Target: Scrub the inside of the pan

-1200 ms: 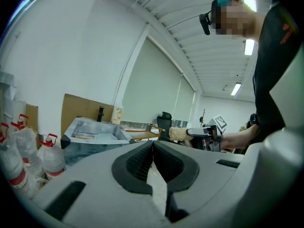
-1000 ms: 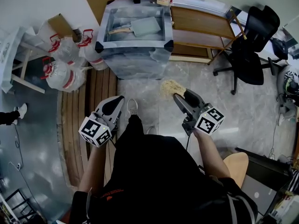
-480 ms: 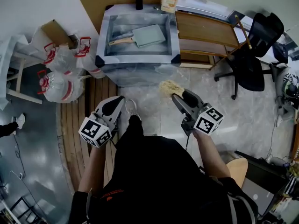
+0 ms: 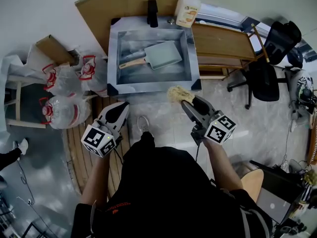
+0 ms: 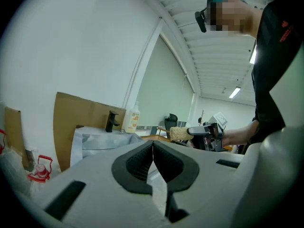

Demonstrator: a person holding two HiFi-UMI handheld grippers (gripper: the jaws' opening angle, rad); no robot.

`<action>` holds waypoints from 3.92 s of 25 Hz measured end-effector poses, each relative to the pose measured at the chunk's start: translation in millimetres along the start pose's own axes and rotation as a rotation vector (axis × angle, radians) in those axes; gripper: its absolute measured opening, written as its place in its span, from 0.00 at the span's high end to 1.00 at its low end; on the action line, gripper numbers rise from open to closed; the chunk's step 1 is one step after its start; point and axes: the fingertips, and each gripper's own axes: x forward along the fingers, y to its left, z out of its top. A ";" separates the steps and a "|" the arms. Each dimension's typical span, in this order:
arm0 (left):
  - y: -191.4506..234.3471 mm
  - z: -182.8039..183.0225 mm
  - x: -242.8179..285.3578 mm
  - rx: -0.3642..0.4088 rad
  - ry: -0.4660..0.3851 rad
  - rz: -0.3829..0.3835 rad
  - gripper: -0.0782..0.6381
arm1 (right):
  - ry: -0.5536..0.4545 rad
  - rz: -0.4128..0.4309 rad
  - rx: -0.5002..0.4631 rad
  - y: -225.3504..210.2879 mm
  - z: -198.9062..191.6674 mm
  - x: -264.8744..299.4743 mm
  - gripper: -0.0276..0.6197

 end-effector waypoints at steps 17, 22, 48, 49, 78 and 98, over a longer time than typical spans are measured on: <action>116.8 15.8 19.1 -0.051 0.009 -0.021 0.86 | 0.049 -0.072 0.015 -20.9 21.9 106.0 0.67; 128.1 12.7 25.9 -0.068 0.017 -0.030 0.86 | 0.066 -0.082 0.015 -27.1 24.7 117.6 0.67; 142.0 3.5 116.3 -0.125 0.068 0.119 0.86 | 0.184 0.031 0.005 -138.4 62.4 158.5 0.67; 142.5 3.6 121.2 -0.126 0.070 0.130 0.86 | 0.193 0.035 0.004 -145.1 64.0 160.8 0.67; 165.9 -48.4 151.5 -0.260 0.074 0.250 0.86 | 0.631 0.159 -0.340 -225.2 -6.5 251.4 0.67; 173.2 -66.9 143.4 -0.368 0.024 0.265 0.86 | 0.934 0.246 -0.674 -246.2 -100.0 272.3 0.67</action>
